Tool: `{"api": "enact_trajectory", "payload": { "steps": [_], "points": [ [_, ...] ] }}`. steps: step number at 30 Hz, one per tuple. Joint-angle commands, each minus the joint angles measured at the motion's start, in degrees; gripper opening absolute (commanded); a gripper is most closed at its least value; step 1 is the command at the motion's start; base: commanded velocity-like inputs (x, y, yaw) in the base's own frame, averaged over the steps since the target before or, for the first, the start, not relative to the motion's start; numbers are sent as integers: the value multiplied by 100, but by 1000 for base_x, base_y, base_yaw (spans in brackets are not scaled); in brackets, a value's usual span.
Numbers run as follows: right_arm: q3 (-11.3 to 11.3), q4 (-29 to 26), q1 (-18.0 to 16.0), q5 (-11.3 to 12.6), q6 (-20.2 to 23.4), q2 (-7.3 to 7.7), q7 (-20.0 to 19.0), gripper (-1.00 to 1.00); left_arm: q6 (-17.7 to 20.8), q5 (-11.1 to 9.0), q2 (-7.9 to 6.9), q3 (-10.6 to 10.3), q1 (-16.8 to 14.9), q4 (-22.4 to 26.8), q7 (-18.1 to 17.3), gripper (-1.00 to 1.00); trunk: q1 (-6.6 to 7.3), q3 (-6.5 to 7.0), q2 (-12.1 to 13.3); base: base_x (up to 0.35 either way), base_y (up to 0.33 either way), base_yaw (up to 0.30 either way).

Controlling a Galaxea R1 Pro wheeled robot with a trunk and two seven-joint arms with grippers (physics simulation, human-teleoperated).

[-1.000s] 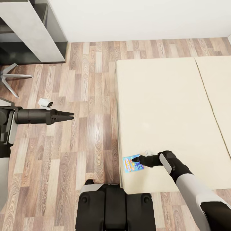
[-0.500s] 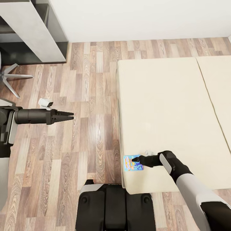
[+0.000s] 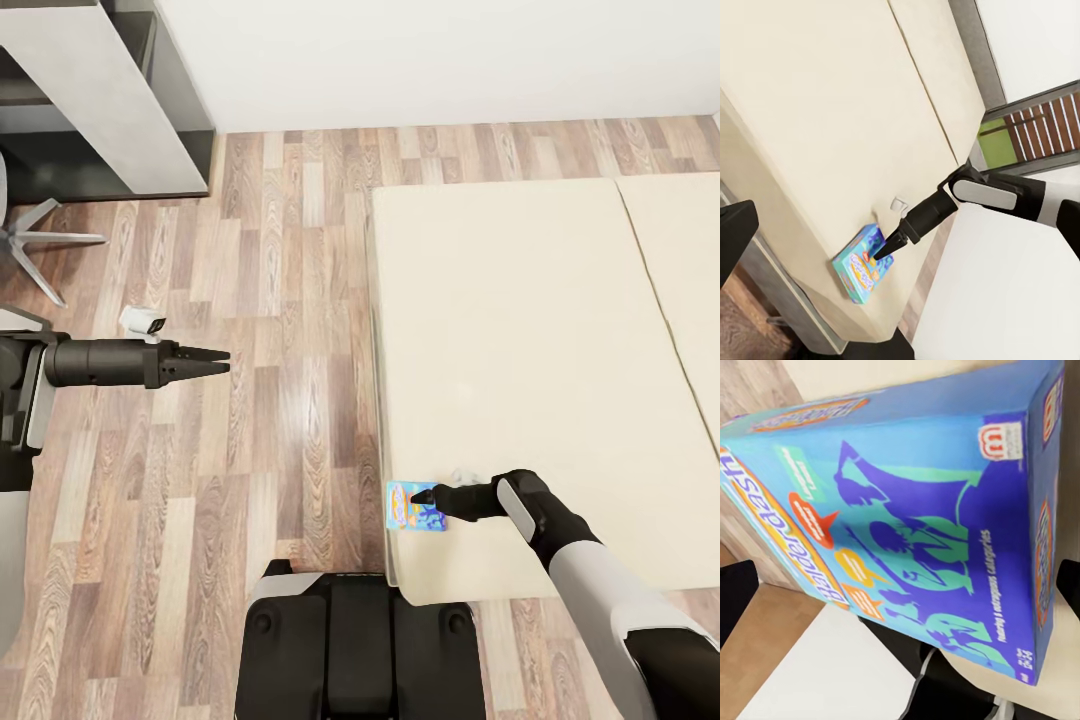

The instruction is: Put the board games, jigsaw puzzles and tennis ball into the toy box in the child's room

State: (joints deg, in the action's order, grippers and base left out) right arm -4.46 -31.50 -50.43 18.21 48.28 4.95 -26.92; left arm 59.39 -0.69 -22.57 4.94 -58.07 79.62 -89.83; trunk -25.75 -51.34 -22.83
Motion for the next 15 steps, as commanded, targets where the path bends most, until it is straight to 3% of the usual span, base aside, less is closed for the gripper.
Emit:
{"api": "enact_trajectory", "payload": {
  "steps": [1,15],
  "points": [
    [-28,-5,-2,10,15,7,-9,100,61,-2,-2,-2,-2,1,-17,100,-3,-6,-9,0,8,0],
    [-28,-5,-2,9,15,8,-9,100,61,-2,-2,-2,-2,1,-17,100,-3,-6,-9,0,56,0]
  ]
}}
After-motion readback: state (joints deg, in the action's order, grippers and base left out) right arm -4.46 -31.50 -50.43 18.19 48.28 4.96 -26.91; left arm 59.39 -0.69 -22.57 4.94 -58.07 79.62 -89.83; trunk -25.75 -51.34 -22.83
